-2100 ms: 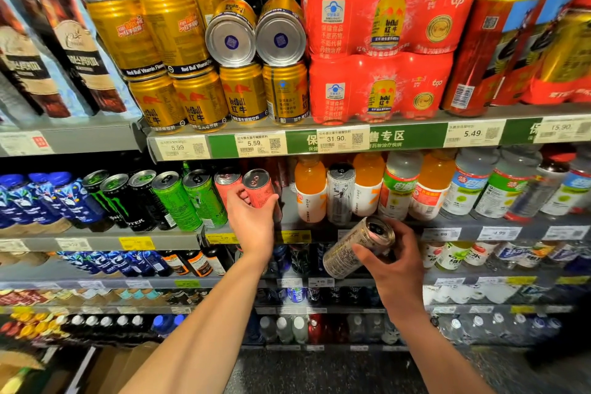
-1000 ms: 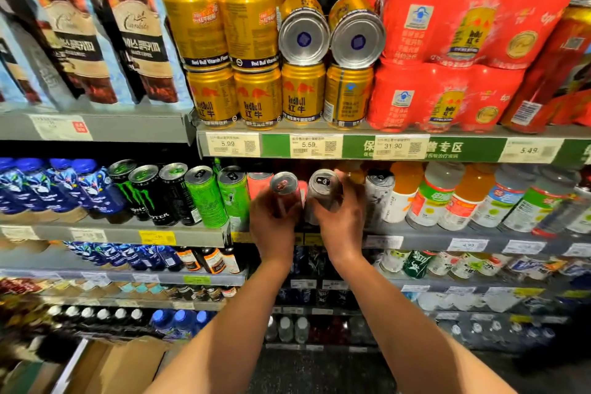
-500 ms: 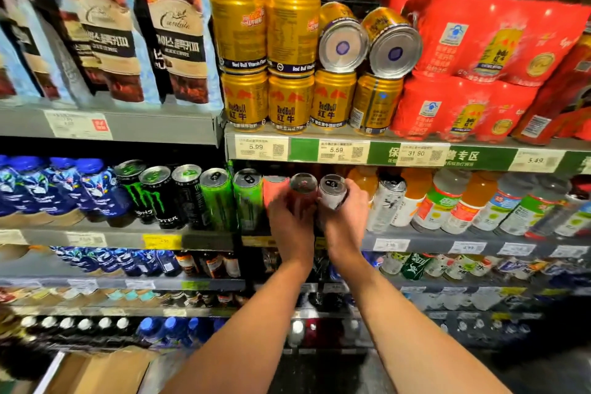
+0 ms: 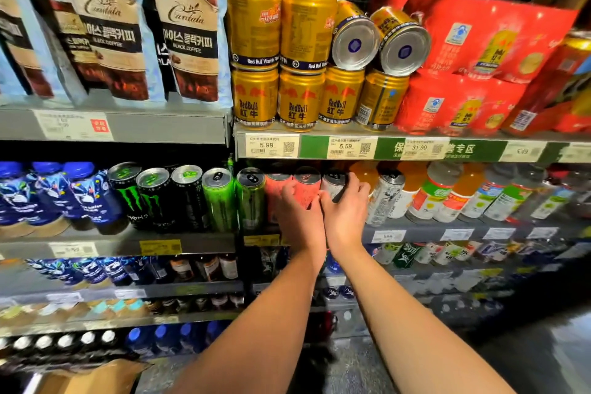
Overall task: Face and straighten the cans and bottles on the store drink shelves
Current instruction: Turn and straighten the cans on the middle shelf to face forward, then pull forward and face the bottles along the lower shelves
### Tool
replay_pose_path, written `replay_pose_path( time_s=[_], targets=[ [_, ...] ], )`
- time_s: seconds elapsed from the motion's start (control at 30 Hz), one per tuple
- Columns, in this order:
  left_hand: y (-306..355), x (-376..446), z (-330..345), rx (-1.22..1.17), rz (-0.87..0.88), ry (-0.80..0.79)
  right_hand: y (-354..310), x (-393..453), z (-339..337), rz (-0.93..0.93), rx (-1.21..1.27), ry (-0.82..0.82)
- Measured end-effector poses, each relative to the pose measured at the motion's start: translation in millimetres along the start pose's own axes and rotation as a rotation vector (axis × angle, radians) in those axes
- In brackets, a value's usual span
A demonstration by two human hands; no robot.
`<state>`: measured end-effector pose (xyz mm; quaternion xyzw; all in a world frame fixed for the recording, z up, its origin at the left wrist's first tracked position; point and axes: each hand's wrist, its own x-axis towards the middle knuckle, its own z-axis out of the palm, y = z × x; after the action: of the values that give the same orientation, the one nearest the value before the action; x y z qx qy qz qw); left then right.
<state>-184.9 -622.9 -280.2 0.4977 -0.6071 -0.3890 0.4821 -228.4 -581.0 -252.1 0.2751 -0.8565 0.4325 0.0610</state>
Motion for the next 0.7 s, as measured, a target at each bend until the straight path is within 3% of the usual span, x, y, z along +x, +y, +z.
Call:
replay_pose_path(
  time_s=[0.33,0.6,0.7],
  targets=[
    [-10,-2,-4,-0.011,0.082,0.028,16,-7,-9,0.003,0.080,0.033],
    [-9,-50,8,-0.019,0.098,-0.016,72,2,-52,0.083,0.208,0.045],
    [9,-74,26,-0.018,0.091,-0.053,96,18,-63,0.023,0.189,0.028]
  ],
)
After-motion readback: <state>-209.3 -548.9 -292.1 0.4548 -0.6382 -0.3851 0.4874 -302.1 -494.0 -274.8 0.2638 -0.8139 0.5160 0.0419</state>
